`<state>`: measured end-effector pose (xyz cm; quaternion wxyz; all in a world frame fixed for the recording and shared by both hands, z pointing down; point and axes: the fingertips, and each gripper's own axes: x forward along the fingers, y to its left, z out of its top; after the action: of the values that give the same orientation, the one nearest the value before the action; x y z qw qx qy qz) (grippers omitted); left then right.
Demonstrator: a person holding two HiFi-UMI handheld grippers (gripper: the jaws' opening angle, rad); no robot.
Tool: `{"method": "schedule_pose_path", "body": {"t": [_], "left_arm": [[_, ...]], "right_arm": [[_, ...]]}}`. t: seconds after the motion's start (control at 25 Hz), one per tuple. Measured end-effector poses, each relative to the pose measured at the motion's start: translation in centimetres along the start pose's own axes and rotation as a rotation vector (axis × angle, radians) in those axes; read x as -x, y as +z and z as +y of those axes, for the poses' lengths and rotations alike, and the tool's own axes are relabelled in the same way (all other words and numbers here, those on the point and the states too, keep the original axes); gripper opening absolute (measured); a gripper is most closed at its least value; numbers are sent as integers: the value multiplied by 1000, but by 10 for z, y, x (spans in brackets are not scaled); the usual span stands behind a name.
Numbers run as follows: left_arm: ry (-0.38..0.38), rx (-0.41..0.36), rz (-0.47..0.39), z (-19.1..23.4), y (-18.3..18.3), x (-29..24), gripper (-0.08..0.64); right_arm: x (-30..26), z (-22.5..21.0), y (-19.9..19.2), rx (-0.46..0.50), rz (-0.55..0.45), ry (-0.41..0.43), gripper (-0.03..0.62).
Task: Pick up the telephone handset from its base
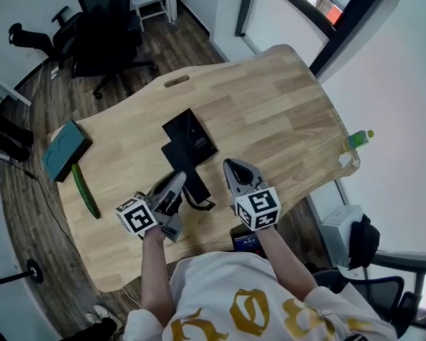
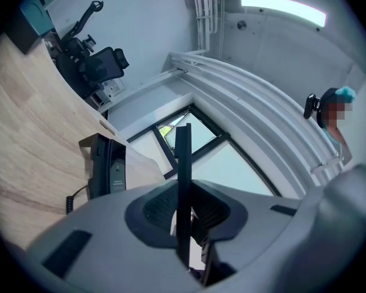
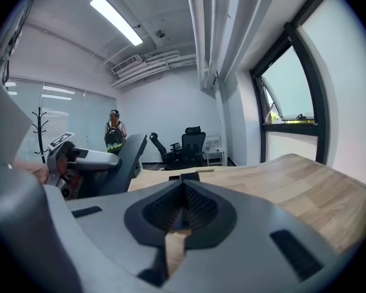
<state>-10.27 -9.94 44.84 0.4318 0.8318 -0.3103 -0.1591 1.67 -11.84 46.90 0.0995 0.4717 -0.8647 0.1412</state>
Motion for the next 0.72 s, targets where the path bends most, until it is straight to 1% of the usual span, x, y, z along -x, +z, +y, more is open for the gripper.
{"method": "schedule_pose_path", "body": {"t": [0.16,0.32,0.52,0.72], "left_arm": [[-21,-4,0,-9,-4,2,72],[-41,-20,22,-22,-8,6,72],[-78,-32,20,-37,-6,6,72],[-97,-39,19,-44,-3,5,72]], "right_arm": [[10,-2,8,16,-25,-16,5],[22,-2,12,22,-43,-29,5],[31,-4,22,36,-66,-39,5],[31,-4,25,31,-77,-39,5]]}}
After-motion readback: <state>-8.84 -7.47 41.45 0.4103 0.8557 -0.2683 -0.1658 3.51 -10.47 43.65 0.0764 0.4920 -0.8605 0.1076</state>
